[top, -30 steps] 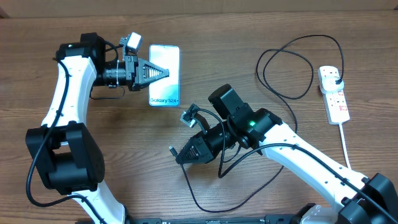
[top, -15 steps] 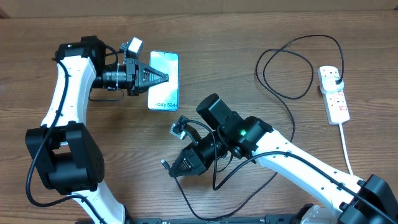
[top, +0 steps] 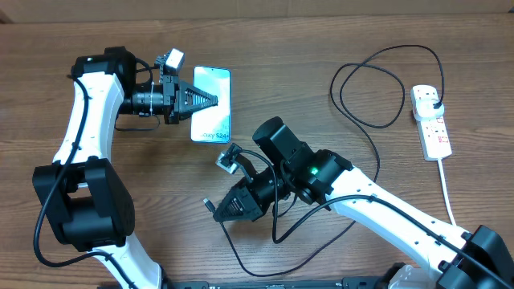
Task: Plug charger to phone and switch on socket
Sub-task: 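Raise the plug with the right gripper toward the phone's bottom port, then align the plug under the phone's port and push it upward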
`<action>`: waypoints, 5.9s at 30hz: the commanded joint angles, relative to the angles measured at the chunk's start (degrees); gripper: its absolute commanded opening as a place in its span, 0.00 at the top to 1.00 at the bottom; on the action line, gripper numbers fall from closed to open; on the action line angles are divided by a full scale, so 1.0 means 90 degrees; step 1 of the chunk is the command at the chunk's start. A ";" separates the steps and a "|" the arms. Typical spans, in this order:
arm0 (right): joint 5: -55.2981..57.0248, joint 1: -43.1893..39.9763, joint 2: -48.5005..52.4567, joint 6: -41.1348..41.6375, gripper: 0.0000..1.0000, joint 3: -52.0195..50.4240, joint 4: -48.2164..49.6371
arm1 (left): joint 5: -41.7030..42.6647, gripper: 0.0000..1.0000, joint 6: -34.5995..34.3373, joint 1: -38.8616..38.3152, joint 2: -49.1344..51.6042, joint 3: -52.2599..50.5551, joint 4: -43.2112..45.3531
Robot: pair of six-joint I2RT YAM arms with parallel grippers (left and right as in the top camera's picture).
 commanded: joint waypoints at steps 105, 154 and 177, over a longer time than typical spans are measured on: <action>0.3473 -0.0471 -0.0056 0.2647 0.96 -0.0002 0.2242 | 0.0255 0.96 -0.1970 -0.0192 -0.0112 0.0107 0.2176; 0.3781 -0.0566 -0.0056 0.2832 0.96 -0.0005 0.2331 | 0.0546 0.96 -0.1972 -0.0032 -0.0112 0.0107 0.2365; 0.3959 -0.0566 -0.0056 0.3432 0.96 -0.0002 0.2798 | 0.0588 0.96 -0.1967 -0.0143 -0.0112 0.0107 0.2312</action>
